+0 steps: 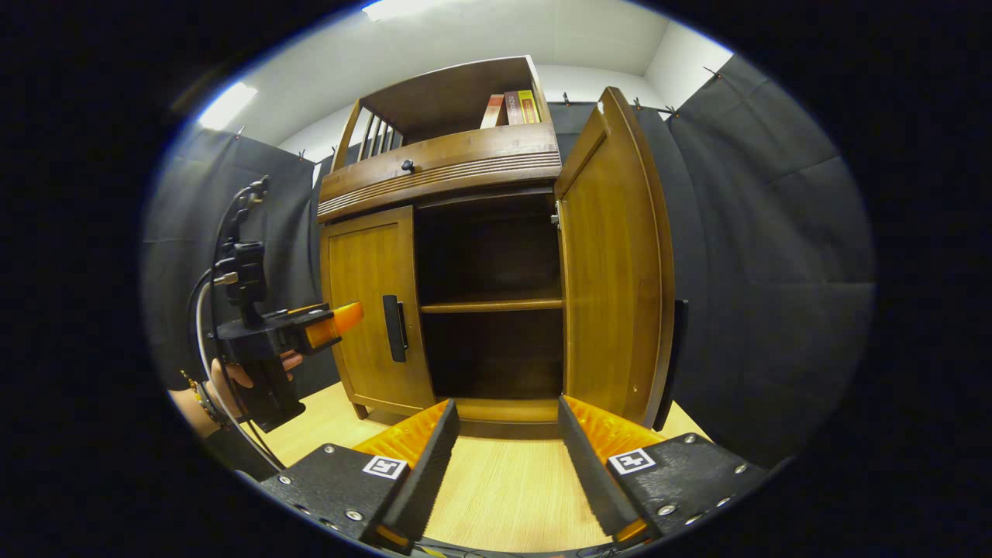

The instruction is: Open the right door of the double-door shoe cabinet with the right hand, and open the left door with the left hand.

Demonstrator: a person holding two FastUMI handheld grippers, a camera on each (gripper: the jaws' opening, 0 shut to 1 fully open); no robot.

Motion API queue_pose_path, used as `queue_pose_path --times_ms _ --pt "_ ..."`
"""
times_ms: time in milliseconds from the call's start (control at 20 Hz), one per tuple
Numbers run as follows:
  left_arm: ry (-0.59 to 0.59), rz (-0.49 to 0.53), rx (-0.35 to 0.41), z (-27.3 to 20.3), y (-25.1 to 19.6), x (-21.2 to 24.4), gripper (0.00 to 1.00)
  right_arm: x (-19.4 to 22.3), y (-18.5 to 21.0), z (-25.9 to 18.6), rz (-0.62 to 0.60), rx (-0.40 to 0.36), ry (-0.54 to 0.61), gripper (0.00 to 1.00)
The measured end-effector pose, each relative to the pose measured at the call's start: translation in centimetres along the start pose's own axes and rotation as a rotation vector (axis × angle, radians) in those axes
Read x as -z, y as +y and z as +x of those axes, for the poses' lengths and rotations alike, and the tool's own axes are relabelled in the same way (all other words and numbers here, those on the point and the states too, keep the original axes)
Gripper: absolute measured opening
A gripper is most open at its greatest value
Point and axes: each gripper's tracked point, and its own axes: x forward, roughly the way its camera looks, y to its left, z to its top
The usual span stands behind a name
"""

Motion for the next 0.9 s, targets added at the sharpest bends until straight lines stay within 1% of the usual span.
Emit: queue_pose_path --times_ms 50,100,150,200,250,300,450,700,900 --pt "0.01 -0.002 0.012 0.8 -0.1 0.6 0.95 0.1 0.0 0.1 -0.008 0.001 -0.003 0.94" --pt "0.017 -0.004 0.027 1.9 -0.5 1.2 0.95 -0.1 0.2 0.2 -0.002 -0.001 -0.006 0.86" --pt "0.021 -0.004 0.037 2.8 -0.8 1.9 0.97 -0.1 0.5 0.0 0.017 -0.014 -0.004 0.87" --pt "0.041 -0.013 0.037 4.0 -0.8 2.9 0.96 -0.1 0.9 0.1 0.043 -0.025 -0.003 0.87" --pt "0.062 -0.028 0.04 5.1 -0.9 3.9 0.95 -0.1 0.9 0.1 0.06 -0.027 -0.002 0.97" --pt "0.079 -0.043 0.037 6.0 -0.9 4.7 0.96 -0.2 0.8 0.0 0.065 -0.021 -0.002 0.97" --pt "0.092 -0.05 0.017 8.4 0.0 6.0 0.96 0.3 0.0 -0.2 0.042 0.004 0.011 0.98" --pt "0.083 -0.015 0.009 10.5 0.4 6.4 0.95 0.5 -0.9 -0.3 0.075 0.037 0.03 0.98" --pt "0.09 -0.013 -0.003 10.7 0.7 6.9 0.95 0.5 -1.4 0.0 0.08 0.048 0.032 0.98"
